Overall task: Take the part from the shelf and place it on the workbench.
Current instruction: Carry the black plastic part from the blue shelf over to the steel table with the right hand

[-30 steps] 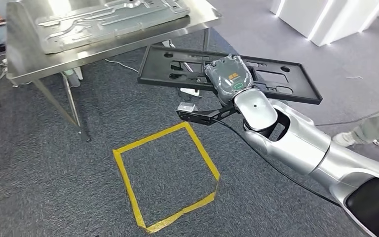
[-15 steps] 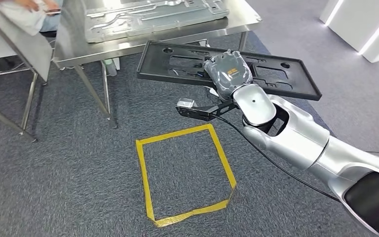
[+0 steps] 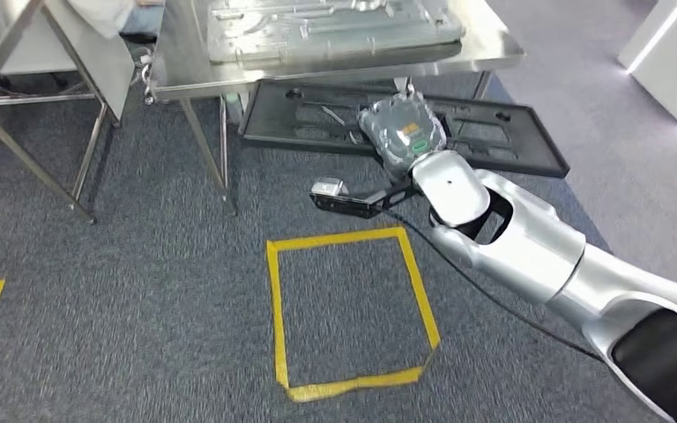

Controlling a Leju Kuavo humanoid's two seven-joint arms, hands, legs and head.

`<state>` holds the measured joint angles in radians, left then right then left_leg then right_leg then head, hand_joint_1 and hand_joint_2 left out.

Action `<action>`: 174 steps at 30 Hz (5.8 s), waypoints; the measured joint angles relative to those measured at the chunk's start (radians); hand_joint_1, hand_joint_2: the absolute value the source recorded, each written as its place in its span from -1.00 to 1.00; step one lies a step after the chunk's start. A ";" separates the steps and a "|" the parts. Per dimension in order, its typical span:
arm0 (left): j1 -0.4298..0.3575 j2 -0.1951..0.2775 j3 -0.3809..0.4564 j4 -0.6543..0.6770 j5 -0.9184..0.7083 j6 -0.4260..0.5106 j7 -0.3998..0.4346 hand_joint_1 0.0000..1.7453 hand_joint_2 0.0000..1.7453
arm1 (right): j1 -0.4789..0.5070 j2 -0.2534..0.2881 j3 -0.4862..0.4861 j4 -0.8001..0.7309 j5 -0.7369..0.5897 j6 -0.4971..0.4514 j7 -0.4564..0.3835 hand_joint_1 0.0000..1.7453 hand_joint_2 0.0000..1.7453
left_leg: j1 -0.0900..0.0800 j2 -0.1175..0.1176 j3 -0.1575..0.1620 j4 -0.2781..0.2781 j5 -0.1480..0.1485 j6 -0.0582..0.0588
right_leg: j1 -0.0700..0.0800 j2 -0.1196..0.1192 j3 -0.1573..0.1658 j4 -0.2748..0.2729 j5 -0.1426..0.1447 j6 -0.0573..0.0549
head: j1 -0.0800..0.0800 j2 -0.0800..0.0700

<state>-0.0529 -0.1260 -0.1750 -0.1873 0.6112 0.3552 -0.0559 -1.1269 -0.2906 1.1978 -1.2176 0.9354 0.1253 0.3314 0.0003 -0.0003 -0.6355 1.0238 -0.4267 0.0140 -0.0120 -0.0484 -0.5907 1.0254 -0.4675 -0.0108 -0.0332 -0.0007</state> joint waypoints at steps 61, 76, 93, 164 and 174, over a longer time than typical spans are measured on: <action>-0.004 0.004 -0.019 0.000 0.011 0.009 -0.004 -1.00 1.00 | 0.021 -0.031 -0.042 -0.027 0.057 -0.024 0.036 1.00 1.00 | 0.002 -0.003 0.026 -0.021 -0.001 0.027 | 0.008 0.048 -0.072 0.122 -0.050 0.037 | 0.010 0.000; -0.003 0.007 -0.042 0.000 0.001 0.006 -0.008 -1.00 1.00 | 0.012 -0.034 -0.050 -0.032 0.080 0.016 0.045 1.00 1.00 | 0.007 -0.009 -0.040 0.121 -0.087 -0.023 | -0.006 0.048 -0.029 0.005 0.032 0.005 | 0.000 0.000; -0.009 0.012 -0.067 0.000 0.013 -0.015 0.000 -1.00 1.00 | -0.044 0.043 -0.047 0.001 0.082 0.029 0.019 1.00 1.00 | 0.006 -0.006 0.033 -0.029 -0.004 0.025 | 0.002 0.047 -0.118 0.199 -0.072 0.039 | 0.002 0.000; -0.007 0.025 -0.091 0.000 0.042 0.075 -0.032 -1.00 1.00 | -0.053 0.114 -0.020 0.098 0.059 0.017 -0.028 1.00 1.00 | 0.005 -0.018 0.042 0.000 -0.046 0.002 | 0.007 0.050 -0.053 0.007 0.049 0.026 | -0.014 0.000; -0.005 0.026 -0.092 0.000 0.041 0.071 -0.032 -1.00 1.00 | -0.051 0.114 -0.020 0.103 0.060 0.016 -0.028 1.00 1.00 | 0.012 -0.008 -0.117 0.261 -0.109 -0.039 | -0.006 0.048 -0.006 -0.016 0.027 0.002 | -0.020 0.000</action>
<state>-0.0583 -0.1002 -0.2667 -0.1873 0.6527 0.4263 -0.0880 -1.1775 -0.1767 1.1780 -1.1147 0.9955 0.1409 0.3037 0.0124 -0.0082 -0.7523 1.2845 -0.5360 -0.0247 -0.0183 0.0001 -0.5968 1.0091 -0.4406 -0.0087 -0.0534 -0.0008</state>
